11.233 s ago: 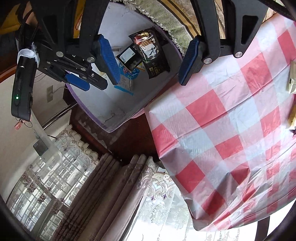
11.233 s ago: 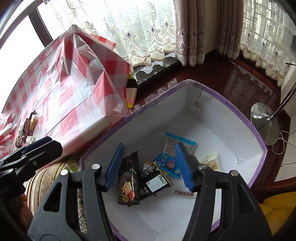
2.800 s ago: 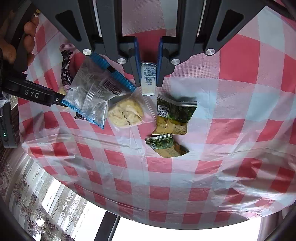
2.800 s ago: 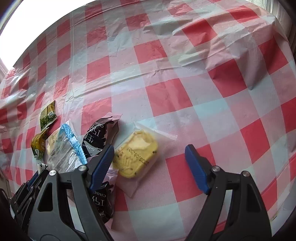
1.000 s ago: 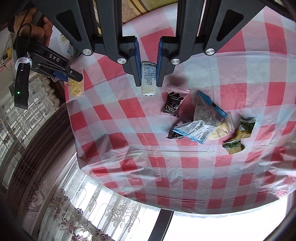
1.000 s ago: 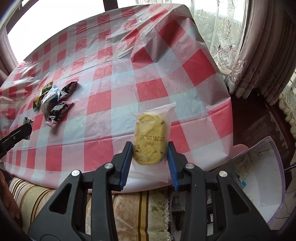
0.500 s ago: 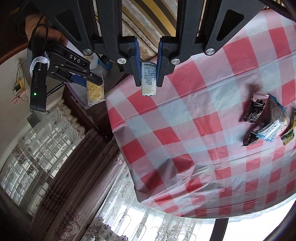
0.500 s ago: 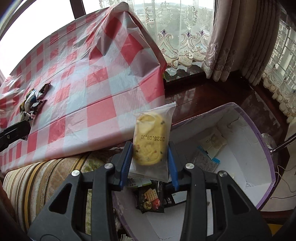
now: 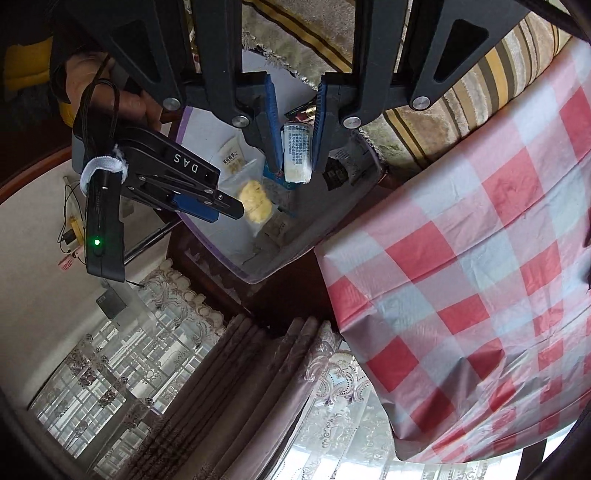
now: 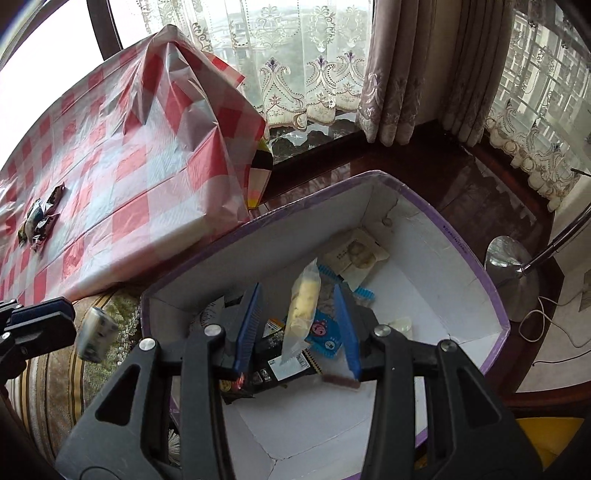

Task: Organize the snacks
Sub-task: 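Open both tools to drop the packets into the box, then move both open tools back over the snack pile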

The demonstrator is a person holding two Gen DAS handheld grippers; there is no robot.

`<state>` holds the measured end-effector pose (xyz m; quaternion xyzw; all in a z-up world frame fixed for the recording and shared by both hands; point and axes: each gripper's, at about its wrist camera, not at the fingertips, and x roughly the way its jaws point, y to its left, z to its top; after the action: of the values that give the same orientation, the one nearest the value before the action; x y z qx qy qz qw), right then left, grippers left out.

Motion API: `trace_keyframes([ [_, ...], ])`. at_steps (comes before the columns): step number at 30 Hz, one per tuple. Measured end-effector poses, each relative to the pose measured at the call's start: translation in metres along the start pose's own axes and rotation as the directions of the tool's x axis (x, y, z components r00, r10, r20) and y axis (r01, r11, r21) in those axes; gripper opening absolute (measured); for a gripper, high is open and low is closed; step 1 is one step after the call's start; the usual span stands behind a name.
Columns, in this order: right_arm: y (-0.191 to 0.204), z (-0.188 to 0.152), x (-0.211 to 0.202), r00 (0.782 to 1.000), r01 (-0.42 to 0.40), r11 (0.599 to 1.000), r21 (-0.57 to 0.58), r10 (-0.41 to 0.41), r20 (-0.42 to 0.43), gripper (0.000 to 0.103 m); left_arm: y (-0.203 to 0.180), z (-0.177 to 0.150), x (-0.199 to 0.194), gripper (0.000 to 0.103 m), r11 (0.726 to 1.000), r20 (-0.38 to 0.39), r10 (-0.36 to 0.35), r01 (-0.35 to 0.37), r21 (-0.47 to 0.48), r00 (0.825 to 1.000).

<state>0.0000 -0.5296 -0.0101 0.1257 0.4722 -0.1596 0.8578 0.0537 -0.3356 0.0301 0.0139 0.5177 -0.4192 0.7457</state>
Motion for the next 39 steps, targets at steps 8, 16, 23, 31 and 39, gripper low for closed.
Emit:
trace_keyframes([
  [8, 0.01, 0.007, -0.012, 0.999, 0.023, 0.999, -0.041, -0.021, 0.043, 0.083, 0.005, 0.0, -0.014, 0.059, 0.996, 0.052, 0.092, -0.091, -0.016, 0.994],
  [16, 0.042, 0.015, -0.028, 0.987, 0.106, 0.99, -0.088, -0.095, 0.126, 0.092, 0.02, 0.002, -0.044, 0.067, 0.94, 0.177, 0.34, -0.331, -0.08, 0.923],
  [23, 0.079, 0.02, -0.047, 0.966, 0.148, 0.975, -0.168, -0.106, 0.235, 0.093, 0.039, -0.005, -0.083, 0.073, 0.902, 0.318, 0.43, -0.419, -0.106, 0.845],
  [31, 0.115, 0.023, -0.055, 0.973, -0.104, 0.982, -0.157, 0.133, 0.191, 0.093, 0.088, -0.025, -0.129, 0.073, 0.877, 0.389, 0.481, -0.428, -0.219, 0.786],
  [39, 0.173, 0.023, -0.054, 0.957, -0.192, 0.963, -0.187, 0.226, 0.183, 0.093, 0.148, -0.051, -0.171, 0.073, 0.804, 0.397, 0.585, -0.441, -0.399, 0.707],
])
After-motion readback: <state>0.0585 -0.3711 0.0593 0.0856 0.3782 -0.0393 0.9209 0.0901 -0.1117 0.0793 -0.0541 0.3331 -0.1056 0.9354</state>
